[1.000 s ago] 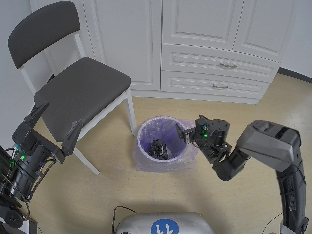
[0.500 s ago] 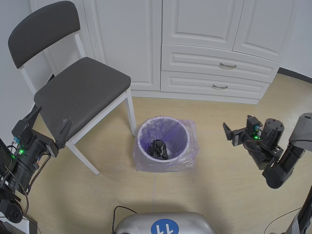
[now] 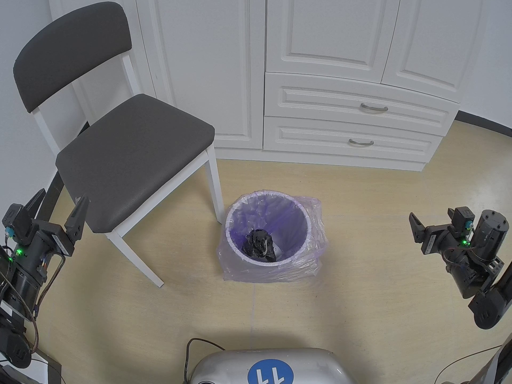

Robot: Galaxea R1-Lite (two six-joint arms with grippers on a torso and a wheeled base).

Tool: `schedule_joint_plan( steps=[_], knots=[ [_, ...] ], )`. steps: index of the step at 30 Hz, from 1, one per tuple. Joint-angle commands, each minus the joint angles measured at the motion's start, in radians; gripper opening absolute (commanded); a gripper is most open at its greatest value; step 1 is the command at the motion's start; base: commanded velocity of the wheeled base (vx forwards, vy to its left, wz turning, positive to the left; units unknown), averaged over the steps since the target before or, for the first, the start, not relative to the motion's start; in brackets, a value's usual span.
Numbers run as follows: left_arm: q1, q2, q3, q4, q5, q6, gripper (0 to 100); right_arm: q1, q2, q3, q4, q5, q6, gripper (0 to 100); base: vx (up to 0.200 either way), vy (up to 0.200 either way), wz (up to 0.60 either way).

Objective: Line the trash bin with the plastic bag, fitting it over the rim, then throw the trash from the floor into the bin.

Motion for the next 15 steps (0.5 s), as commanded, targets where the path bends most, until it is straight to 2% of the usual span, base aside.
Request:
schedule_joint_plan(
  steps=[1, 3, 4, 5, 6, 7, 9, 14, 15],
  knots=[
    [0.006, -0.024, 0.061, -0.001, 0.000, -0.068, 100, 0.039, 0.366, -0.278, -0.018, -0.062, 0.083, 100, 0.000, 0.000, 0.00],
    [0.006, -0.026, 0.061, -0.001, 0.000, -0.071, 100, 0.039, 0.476, -0.394, -0.018, -0.043, 0.087, 100, 0.000, 0.000, 0.00],
    [0.006, -0.026, 0.061, -0.001, 0.000, -0.071, 100, 0.039, 0.476, -0.394, -0.018, -0.043, 0.087, 100, 0.000, 0.000, 0.00],
    [0.006, -0.026, 0.061, -0.001, 0.000, -0.063, 100, 0.039, 0.562, -0.508, 0.022, 0.001, 0.087, 100, 0.000, 0.000, 0.00],
    [0.006, -0.026, 0.061, -0.001, 0.000, -0.063, 100, 0.037, 0.567, -0.517, 0.027, 0.006, 0.087, 100, 0.000, 0.000, 0.00],
    [0.006, -0.027, 0.061, -0.001, 0.001, -0.062, 100, 0.034, 0.616, -0.618, 0.113, 0.053, 0.094, 100, 0.000, 0.000, 0.00],
    [0.006, -0.033, 0.061, -0.001, 0.004, -0.062, 100, 0.034, 0.654, -0.742, 0.241, 0.084, 0.123, 100, 0.000, 0.000, 0.00],
    [0.004, -0.118, 0.061, 0.000, 0.006, -0.062, 100, 0.040, 0.778, -1.201, 0.731, 0.201, 0.324, 100, 0.000, 0.000, 0.00],
    [0.004, -0.127, 0.061, 0.004, 0.006, -0.062, 100, 0.040, 0.789, -1.244, 0.772, 0.207, 0.339, 100, 0.000, 0.000, 0.00]
  ],
)
